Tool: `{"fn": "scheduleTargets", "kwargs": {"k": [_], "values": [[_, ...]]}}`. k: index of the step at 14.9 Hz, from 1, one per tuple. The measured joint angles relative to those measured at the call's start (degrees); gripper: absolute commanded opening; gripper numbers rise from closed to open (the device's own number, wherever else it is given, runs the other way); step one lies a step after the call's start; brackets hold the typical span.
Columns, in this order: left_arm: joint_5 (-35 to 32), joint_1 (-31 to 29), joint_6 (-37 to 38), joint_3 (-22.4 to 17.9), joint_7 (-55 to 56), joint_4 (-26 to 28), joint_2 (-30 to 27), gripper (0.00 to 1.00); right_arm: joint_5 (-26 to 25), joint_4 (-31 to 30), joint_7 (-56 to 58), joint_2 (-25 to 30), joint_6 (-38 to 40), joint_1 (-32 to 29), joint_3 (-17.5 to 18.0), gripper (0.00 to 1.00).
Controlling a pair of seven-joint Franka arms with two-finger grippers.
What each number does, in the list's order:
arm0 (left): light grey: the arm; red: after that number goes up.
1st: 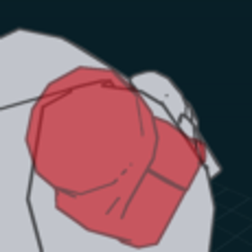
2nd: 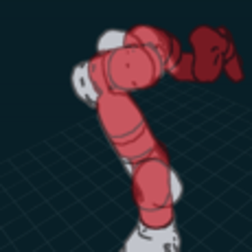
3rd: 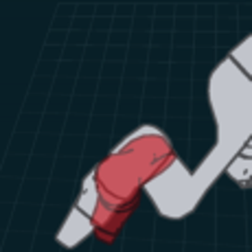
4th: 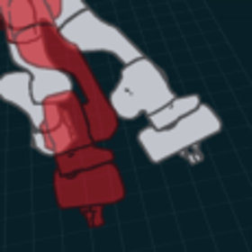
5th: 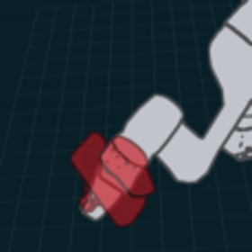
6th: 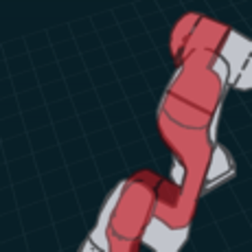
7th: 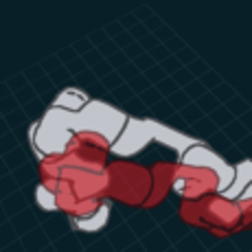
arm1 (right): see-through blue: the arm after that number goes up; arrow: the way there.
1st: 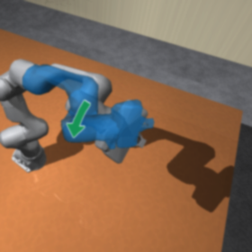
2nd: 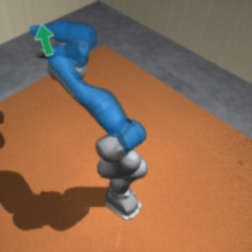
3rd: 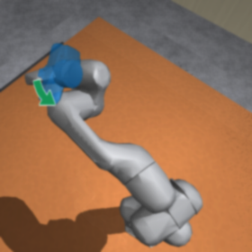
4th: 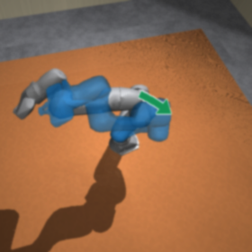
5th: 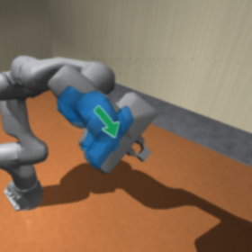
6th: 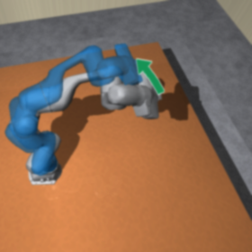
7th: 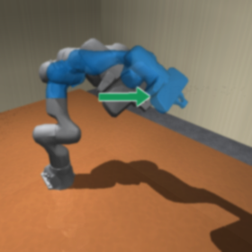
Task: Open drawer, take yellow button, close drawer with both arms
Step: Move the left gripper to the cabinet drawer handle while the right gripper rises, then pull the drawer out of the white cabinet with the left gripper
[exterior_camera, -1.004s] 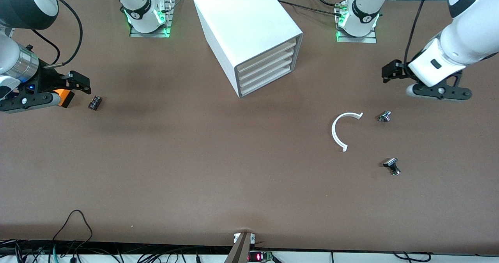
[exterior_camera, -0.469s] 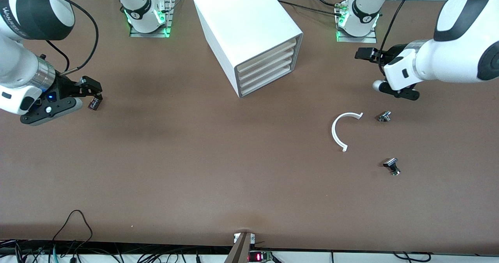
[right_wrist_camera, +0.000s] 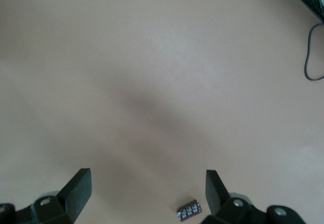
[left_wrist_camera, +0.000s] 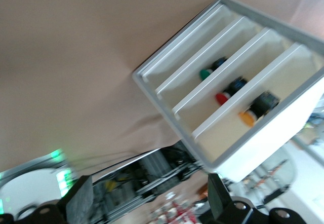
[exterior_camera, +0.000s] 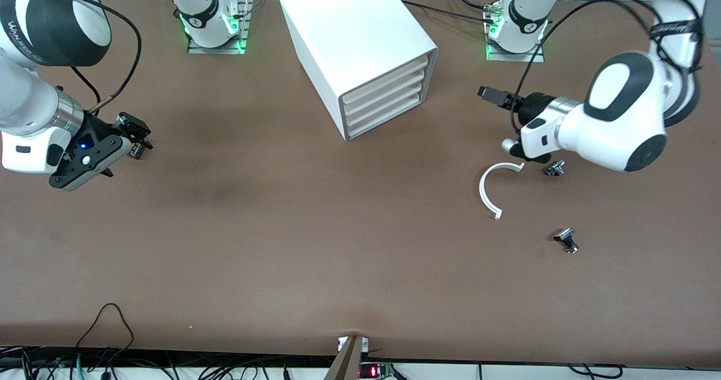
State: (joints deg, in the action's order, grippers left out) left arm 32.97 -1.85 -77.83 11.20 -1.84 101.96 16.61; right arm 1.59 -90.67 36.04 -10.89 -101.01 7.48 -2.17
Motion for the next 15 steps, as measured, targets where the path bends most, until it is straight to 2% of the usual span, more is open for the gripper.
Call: {"fn": "scheduleTargets", "kwargs": {"k": [4, 8, 15], "values": [[10.53, 0.37, -11.11, 2.07, -0.95, 9.95, 2.28, 1.00, 0.21, 0.10, 0.80, 0.00, -0.22, 1.14, 0.16, 1.00], [16.78, 0.73, -13.71, 7.47, -0.96, 14.98, 2.53, 1.00, 0.21, 0.12, 0.80, 0.00, -0.25, 3.38, 0.23, 1.00], [19.01, 1.10, -15.45, 12.83, -0.96, 19.20, 2.51, 0.90, 0.21, 0.18, 1.04, 0.00, -0.26, 5.55, 0.48, 1.00]]}}
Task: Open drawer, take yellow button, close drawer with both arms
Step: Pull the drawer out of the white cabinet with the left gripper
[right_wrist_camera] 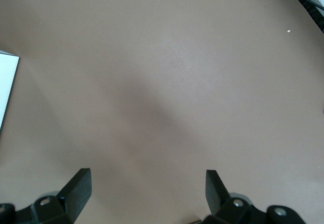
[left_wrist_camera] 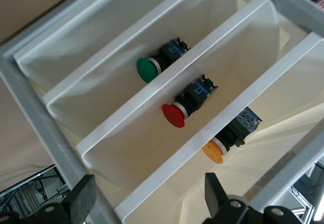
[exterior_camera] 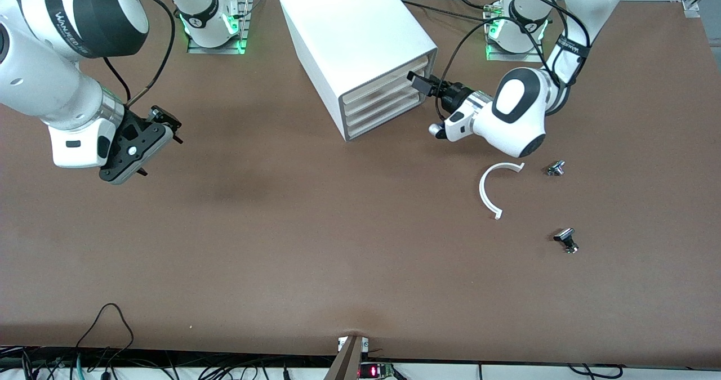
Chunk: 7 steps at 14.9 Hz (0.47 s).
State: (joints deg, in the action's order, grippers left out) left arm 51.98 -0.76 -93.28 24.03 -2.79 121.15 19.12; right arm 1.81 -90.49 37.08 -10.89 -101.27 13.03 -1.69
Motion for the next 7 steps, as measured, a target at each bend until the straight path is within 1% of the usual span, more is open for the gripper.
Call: {"fn": "scheduleTargets", "kwargs": {"k": [1, 2, 3, 4, 5, 7], "values": [[0.81, 0.08, -0.87, 0.84, -0.08, 0.62, 0.00, 0.84, 0.00, 0.03, 0.50, 0.00, 0.00, 0.04, 0.00, 1.00], [1.60, 0.21, -3.21, 2.24, -0.55, 1.93, 0.00, 0.56, 0.00, 0.06, 2.73, 0.00, 0.00, 0.04, -0.01, 1.00], [1.73, 0.29, -4.02, 2.54, -1.13, 2.48, 0.00, 0.32, 0.00, 0.07, 3.52, 0.00, 0.01, 0.08, -0.01, 1.00], [1.79, 0.31, -4.79, 2.69, -2.05, 2.94, 0.00, 0.02, 0.00, 0.07, 4.05, 0.00, 0.03, 0.29, 0.01, 1.00], [2.00, 0.29, -4.98, 2.69, -2.98, 3.25, 0.00, 0.00, 0.00, 0.07, 4.21, 0.00, 0.04, 0.73, 0.02, 1.00], [2.81, 0.26, -4.97, 2.70, -4.03, 3.14, -0.07, 0.00, -0.01, 0.08, 4.21, 0.00, 0.04, 1.71, 0.06, 1.00]]}}
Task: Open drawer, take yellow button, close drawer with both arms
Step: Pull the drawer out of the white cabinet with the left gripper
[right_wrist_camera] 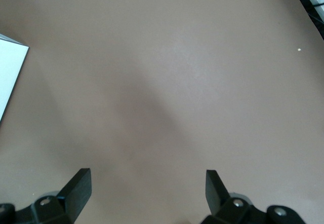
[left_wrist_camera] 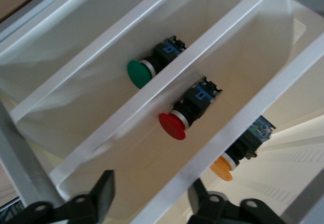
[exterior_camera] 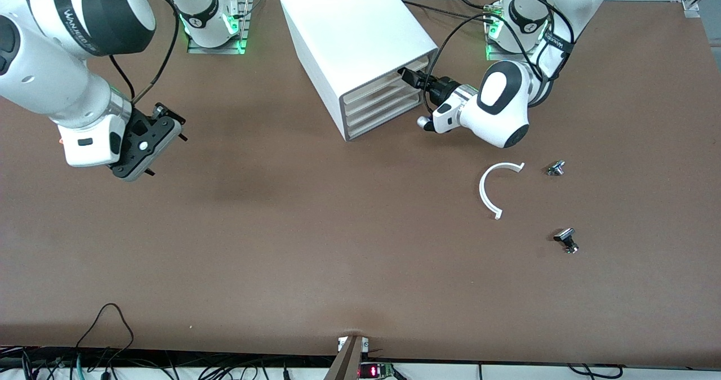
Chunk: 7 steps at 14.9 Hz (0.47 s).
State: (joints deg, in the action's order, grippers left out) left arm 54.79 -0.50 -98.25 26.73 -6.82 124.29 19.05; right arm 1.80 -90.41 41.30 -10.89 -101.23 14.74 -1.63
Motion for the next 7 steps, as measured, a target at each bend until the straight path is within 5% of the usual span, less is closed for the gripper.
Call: {"fn": "scheduleTargets", "kwargs": {"k": [7], "values": [[0.23, -0.58, -0.77, -3.87, -2.58, -1.13, -0.88, 0.00, -0.01, 0.01, 0.74, 0.00, 0.00, 0.24, -0.68, 1.00]]}}
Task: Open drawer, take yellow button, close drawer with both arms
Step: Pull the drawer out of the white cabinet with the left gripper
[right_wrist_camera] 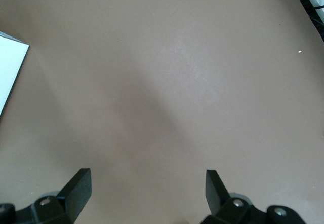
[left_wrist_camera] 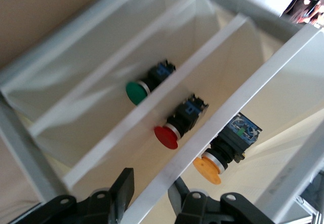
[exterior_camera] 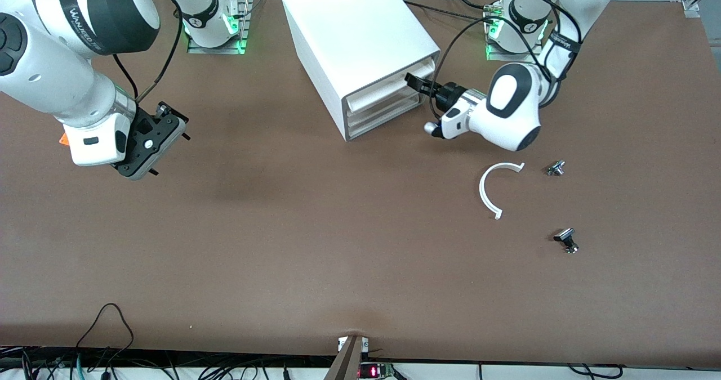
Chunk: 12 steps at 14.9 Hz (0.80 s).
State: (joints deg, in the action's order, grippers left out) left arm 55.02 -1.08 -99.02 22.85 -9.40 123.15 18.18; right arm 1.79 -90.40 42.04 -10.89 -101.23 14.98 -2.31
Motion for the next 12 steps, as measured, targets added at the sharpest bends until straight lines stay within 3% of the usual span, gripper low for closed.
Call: {"fn": "scheduleTargets", "kwargs": {"k": [5, 7, 12], "values": [[-0.70, -0.92, -2.39, -6.98, -1.48, -3.80, -0.53, 0.00, 0.00, 0.01, 0.10, 0.00, -0.07, 0.01, -0.08, 1.00], [-0.97, -0.93, -3.34, -7.54, -1.52, -4.22, -0.53, 0.98, 0.01, 0.04, 0.27, 0.00, -0.22, 0.02, -0.05, 1.00], [-1.77, -0.92, -8.08, -7.81, -1.06, -4.34, -0.54, 1.00, 3.16, 0.33, 1.02, -1.53, -2.73, 5.00, 2.14, 1.00]]}}
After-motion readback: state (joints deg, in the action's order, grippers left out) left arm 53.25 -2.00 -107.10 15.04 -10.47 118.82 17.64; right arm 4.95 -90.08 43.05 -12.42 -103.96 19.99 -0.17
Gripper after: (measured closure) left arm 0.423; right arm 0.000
